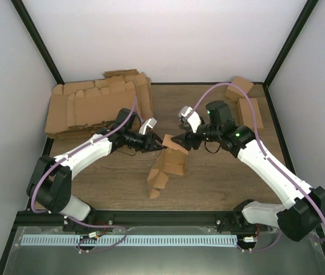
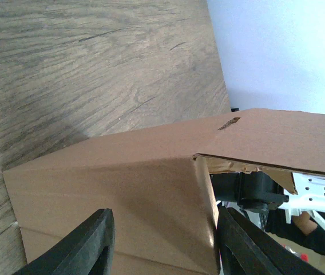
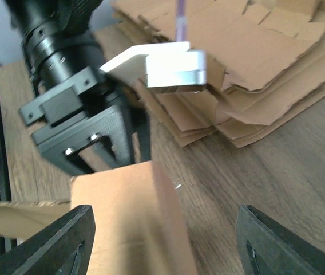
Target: Fold the paper box
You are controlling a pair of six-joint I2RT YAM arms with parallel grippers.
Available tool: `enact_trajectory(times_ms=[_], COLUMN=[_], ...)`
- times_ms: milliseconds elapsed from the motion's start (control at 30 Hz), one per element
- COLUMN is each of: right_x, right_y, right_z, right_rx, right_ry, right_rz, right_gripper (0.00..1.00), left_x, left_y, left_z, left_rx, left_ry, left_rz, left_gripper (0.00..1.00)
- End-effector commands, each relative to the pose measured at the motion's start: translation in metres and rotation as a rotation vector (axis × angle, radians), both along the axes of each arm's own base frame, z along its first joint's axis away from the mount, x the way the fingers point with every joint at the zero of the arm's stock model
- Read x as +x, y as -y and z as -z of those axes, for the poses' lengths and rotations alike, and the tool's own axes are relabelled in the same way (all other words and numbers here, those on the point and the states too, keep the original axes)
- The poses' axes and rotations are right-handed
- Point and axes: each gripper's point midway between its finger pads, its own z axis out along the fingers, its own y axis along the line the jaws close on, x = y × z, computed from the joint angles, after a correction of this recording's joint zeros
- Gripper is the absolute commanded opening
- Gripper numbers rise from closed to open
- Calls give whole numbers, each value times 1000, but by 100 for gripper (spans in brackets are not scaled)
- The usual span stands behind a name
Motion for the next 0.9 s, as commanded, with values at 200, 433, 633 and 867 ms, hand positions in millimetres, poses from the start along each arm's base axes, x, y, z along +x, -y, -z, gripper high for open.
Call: enact_trajectory(times_ms=[200, 433, 633, 867], right_x=[-27, -25, -27, -36], right_y=[-11, -5, -6, -15], right_z=[19, 19, 15, -3], right_rx=[-156, -188, -177, -102], right_ry=[69, 122, 131, 146], right_rz=[-89, -52, -64, -101], right_gripper=[65, 60, 60, 68], left_x=[2, 1, -1, 0], left_y=[2, -5, -7, -6], left_z=[-27, -41, -39, -32], left_rx=[-19, -4, 3, 4], left_ry=[69, 109, 110, 98], left_rz=[11, -20, -26, -22], left_gripper=[52, 52, 52, 51])
